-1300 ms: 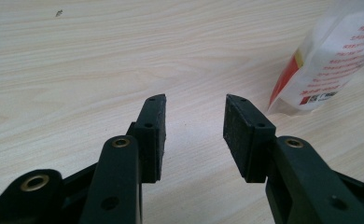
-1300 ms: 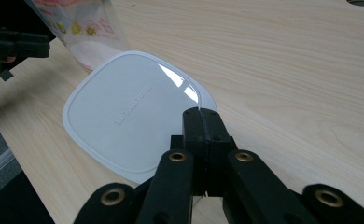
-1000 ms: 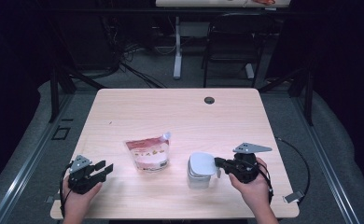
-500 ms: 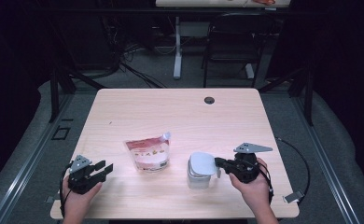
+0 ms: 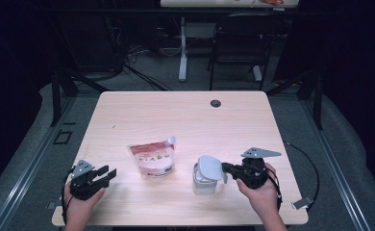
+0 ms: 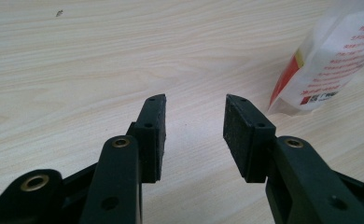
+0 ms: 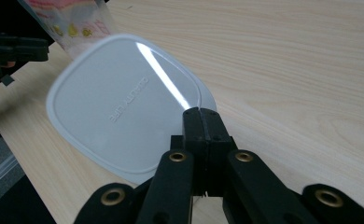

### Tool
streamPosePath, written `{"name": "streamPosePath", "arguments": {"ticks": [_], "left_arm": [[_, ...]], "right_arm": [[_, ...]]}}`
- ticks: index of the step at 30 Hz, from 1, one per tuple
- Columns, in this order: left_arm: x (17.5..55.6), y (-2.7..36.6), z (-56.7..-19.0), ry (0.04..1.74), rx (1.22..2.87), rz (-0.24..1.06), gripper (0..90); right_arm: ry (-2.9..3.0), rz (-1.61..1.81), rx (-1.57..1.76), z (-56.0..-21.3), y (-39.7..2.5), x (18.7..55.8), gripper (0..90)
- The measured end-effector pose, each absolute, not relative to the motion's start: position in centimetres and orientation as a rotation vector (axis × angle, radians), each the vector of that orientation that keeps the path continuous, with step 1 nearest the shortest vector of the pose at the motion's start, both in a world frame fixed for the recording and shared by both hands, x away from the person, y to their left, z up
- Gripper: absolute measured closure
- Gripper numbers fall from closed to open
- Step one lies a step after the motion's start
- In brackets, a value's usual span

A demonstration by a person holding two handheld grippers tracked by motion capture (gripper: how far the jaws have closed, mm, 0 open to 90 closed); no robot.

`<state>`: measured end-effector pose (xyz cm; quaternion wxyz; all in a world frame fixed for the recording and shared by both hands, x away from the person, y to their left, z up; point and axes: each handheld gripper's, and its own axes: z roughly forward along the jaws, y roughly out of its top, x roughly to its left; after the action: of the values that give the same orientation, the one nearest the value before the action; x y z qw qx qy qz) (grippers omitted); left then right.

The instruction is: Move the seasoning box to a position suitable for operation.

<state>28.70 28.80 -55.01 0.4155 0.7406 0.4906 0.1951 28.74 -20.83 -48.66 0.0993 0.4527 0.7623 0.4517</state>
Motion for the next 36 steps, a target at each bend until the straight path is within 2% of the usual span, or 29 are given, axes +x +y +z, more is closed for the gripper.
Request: {"name": "streamPosePath", "arguments": {"ticks": [9, 36], "left_arm": [[28.7, 28.8, -55.0, 1.233, 1.862, 0.489, 59.4], [28.7, 28.9, -54.9, 1.235, 1.861, 0.487, 59.4]], "right_arm": [[2.267, 1.304, 1.377, -49.6, -21.2, 29.0, 90.0], [2.248, 1.49, 1.537, -51.7, -22.5, 29.7, 90.0]]}}
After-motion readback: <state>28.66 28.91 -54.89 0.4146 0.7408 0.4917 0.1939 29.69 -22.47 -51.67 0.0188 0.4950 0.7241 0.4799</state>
